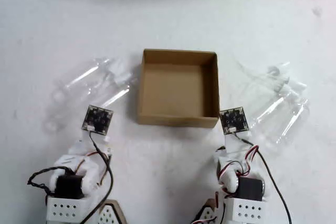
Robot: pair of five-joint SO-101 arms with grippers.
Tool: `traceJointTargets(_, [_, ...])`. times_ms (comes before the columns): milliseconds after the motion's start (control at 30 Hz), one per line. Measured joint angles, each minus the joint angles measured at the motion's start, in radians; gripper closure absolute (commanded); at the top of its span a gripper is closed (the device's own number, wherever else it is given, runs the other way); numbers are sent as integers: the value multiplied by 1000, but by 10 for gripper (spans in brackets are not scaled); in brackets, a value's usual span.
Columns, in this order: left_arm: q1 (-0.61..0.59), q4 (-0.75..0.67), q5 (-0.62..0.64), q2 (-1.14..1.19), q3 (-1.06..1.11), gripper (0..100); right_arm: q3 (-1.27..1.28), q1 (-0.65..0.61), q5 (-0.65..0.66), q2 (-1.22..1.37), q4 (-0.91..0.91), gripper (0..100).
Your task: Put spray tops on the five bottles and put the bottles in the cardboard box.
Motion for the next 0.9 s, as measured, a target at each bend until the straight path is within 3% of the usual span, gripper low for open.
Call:
traceJointTargets(600, [0, 0, 0, 0, 0, 976, 0, -44, 2, 0, -8, 981])
traceJointTargets(733, [0, 0, 0, 0, 0, 976, 0, -126, 0, 0, -186, 981])
traceJointTargets(900, [0, 0, 0, 0, 0, 976, 0, -256, 0, 0, -594, 981])
